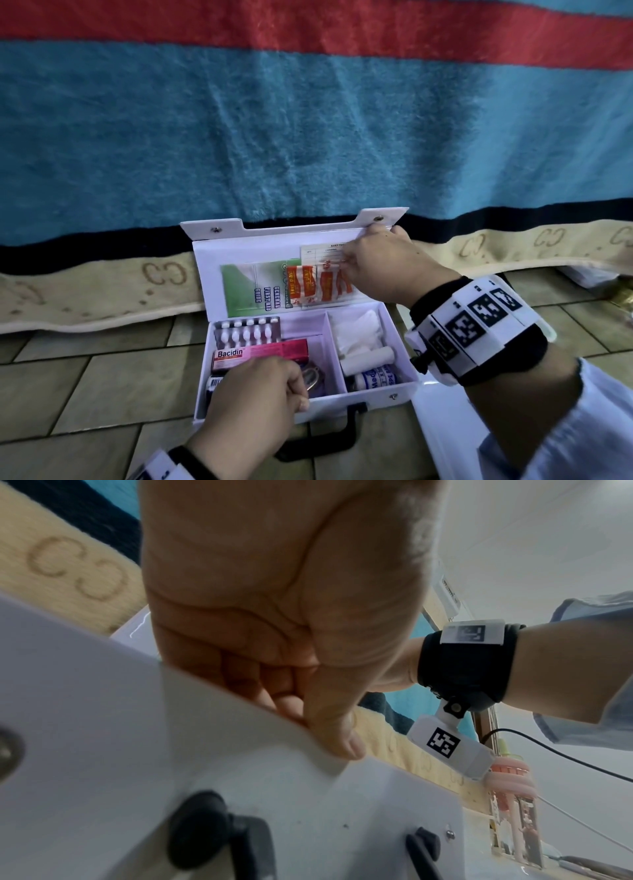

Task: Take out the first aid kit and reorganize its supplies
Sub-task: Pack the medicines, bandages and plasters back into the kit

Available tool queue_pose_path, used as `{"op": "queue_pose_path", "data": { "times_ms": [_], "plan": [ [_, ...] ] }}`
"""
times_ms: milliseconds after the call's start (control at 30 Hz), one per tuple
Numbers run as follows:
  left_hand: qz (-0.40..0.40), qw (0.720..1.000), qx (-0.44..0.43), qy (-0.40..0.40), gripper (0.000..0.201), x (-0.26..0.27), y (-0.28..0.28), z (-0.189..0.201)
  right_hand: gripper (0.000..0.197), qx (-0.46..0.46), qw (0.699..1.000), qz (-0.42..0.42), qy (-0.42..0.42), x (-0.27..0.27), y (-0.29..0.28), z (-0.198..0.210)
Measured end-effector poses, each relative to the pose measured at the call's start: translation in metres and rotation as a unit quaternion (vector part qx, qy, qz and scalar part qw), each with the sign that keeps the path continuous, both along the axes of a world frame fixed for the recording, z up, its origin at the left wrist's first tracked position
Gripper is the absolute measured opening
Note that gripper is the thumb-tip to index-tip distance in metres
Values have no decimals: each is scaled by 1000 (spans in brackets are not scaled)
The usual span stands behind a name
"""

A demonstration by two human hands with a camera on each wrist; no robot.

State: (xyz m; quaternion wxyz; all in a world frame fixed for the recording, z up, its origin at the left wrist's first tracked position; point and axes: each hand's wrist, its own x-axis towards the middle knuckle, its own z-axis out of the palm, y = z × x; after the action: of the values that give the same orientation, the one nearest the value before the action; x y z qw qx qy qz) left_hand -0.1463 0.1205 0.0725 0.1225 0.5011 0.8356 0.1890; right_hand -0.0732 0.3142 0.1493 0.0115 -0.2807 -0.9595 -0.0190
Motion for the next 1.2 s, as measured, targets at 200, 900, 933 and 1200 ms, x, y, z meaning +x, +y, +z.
{"op": "queue_pose_path", "data": {
  "times_ms": [200, 900, 933, 1200],
  "plan": [
    [-2, 1000, 3, 3, 14, 1, 0, 2, 16, 38, 999, 8, 33, -6, -5, 4],
    [-2, 1000, 12, 5, 15, -2, 1, -1, 17, -100, 988, 25, 115, -4, 1, -3],
    [-2, 1000, 11, 5, 16, -2, 1, -2, 19, -105, 987, 23, 116, -3, 1, -2],
    [-7, 1000, 6, 2, 17, -2, 1, -1, 29, -138, 987, 22, 82, -10, -5, -1]
  ]
}}
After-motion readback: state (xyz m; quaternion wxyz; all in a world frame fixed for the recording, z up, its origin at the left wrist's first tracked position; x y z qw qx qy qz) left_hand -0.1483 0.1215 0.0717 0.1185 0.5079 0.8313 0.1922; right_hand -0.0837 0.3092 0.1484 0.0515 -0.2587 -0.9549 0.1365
